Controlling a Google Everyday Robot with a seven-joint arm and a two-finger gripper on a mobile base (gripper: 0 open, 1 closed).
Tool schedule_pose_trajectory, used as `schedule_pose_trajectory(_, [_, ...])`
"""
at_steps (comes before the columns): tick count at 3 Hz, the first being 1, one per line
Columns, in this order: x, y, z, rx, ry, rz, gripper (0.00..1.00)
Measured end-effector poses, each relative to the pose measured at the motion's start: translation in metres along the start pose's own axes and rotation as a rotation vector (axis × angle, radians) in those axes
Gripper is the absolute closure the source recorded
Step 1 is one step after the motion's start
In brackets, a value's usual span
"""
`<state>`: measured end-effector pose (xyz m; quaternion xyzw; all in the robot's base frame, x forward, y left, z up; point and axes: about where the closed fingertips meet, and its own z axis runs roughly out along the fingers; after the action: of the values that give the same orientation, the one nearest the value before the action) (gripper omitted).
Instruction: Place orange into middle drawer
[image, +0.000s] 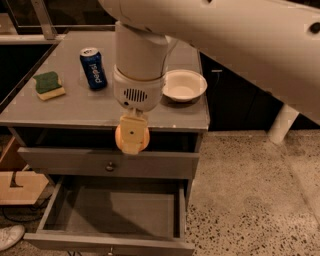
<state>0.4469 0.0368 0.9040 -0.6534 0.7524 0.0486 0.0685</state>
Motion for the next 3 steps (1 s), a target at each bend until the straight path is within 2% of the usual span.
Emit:
schedule_pose_trajectory(1, [-0.001,0.002,0.000,-0.004,-0.004,-0.001,1.00])
schedule_pose_trajectory(2, [0.011,0.015,0.024,-0.031,0.022,0.030,1.00])
schedule_pose_trajectory(3, [0.029,0.040,0.071,-0.077,0.050,0.084,1.00])
